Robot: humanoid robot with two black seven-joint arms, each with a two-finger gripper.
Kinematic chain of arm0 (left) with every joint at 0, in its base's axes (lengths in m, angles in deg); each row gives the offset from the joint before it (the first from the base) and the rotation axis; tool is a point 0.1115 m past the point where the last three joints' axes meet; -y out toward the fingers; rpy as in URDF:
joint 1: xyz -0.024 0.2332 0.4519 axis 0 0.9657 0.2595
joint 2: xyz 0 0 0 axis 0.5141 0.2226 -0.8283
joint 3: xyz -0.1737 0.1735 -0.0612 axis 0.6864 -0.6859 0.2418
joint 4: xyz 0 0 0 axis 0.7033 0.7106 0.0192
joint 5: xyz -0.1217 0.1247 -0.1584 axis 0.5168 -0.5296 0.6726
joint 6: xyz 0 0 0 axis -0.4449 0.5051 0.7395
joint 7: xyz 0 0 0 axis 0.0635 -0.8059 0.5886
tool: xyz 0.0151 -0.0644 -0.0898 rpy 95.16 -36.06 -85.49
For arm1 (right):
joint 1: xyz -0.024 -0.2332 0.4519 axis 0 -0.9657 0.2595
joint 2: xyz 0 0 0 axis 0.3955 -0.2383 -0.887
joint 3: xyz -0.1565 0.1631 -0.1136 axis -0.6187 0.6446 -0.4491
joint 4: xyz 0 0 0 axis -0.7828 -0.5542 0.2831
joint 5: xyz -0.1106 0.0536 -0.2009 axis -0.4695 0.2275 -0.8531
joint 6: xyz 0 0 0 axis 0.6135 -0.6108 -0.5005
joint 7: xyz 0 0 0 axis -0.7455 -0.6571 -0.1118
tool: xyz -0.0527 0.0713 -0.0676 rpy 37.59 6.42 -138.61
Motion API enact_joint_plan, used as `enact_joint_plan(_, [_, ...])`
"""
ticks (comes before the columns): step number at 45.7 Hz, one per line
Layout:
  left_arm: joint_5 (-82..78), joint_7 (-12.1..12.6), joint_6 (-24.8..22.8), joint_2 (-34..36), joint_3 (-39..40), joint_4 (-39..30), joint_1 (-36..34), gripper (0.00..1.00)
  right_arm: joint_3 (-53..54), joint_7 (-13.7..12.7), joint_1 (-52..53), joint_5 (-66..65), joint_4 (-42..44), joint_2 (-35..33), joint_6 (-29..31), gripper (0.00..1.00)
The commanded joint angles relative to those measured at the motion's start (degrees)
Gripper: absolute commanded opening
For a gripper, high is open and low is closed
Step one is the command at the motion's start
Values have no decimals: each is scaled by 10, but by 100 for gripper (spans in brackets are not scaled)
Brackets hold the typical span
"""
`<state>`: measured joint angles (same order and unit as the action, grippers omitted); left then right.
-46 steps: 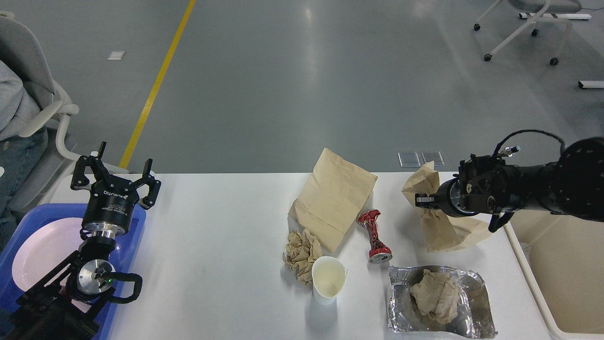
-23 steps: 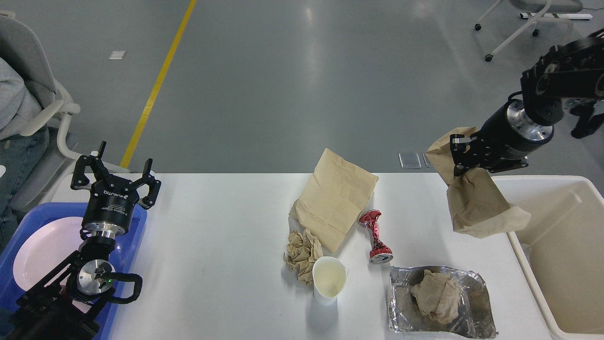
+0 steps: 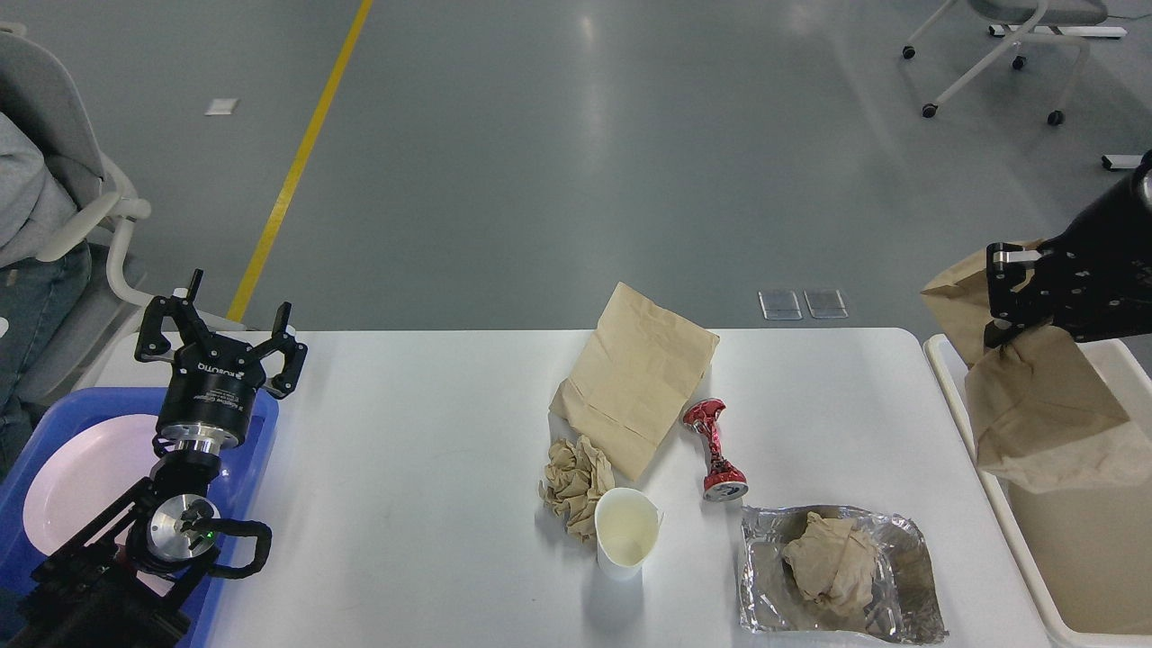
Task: Tidy desktop
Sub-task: 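Lift the tan paper bag and carry it over the white bin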
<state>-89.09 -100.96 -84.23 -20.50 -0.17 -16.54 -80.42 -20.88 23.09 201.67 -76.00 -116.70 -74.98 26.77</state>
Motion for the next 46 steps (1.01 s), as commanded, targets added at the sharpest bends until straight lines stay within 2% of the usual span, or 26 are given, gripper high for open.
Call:
enact_joint_plan(1, [0, 0, 0, 0, 0, 0, 0, 96, -29, 0, -2, 4, 7, -30, -10, 0])
enact_joint_plan(7, [0, 0, 0, 0, 0, 0, 0, 96, -41, 0, -40, -3, 55, -105, -30, 0])
enact_joint_plan(16, [0, 0, 0, 0, 0, 0, 0, 96, -15, 2, -178, 3, 184, -186, -62, 0])
enact_joint_plan(20, [0, 0, 0, 0, 0, 0, 0, 96, 35, 2, -262, 3, 232, -214, -110, 0])
enact_joint_plan(23, [0, 0, 0, 0, -1, 0, 0, 96, 87, 2, -341, 4, 253, -227, -172, 0])
enact_joint_plan(30, [0, 0, 0, 0, 0, 0, 0, 96, 208, 1, -536, -4, 300, -217, -355, 0])
enact_joint_plan(34, [0, 0, 0, 0, 0, 0, 0, 96, 249, 1, -612, -4, 333, -193, -434, 0])
enact_joint_plan(40, [0, 0, 0, 0, 0, 0, 0, 96, 285, 1, -707, 7, 410, -142, -491, 0])
enact_joint_plan(46, [0, 0, 0, 0, 0, 0, 0, 96, 358, 1, -809, 5, 511, -89, -501, 0])
